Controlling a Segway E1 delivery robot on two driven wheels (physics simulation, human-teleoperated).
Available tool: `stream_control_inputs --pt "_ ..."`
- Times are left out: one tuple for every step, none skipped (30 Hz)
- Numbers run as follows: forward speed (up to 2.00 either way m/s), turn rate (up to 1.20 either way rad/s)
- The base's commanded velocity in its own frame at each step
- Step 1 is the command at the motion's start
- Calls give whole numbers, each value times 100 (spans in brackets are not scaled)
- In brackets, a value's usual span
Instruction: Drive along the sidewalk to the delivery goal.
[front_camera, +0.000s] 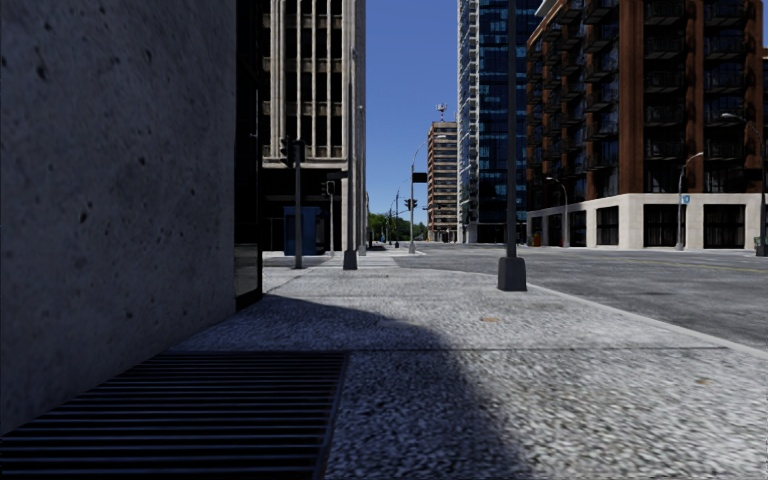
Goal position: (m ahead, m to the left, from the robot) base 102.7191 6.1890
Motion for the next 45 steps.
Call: stream_control_inputs --pt "132 0" --pt "132 0" --pt "132 0" --pt "132 0" --pt "132 0" --pt "132 0" --pt "132 0" --pt "132 0" --pt "132 0" --pt "132 0" --pt "132 0" --pt "132 0" --pt "132 0" --pt "132 0" --pt "132 0" --pt "132 0" --pt "132 0" --pt "132 0" --pt "132 0" --pt "132 0" --pt "132 0" --pt "132 0" --pt "132 0" --pt "132 0" --pt "132 0" --pt "132 0" --pt "132 0" --pt "132 0" --pt "132 0" --pt "132 0" --pt "132 0" --pt "132 0" --pt "132 0" --pt "132 0" --pt "132 0" --pt "132 0" --pt "132 0" --pt "132 0" --pt "132 0" --pt "132 0" --pt "132 0" --pt "132 0" --pt "132 0" --pt "132 0" --pt "132 0"
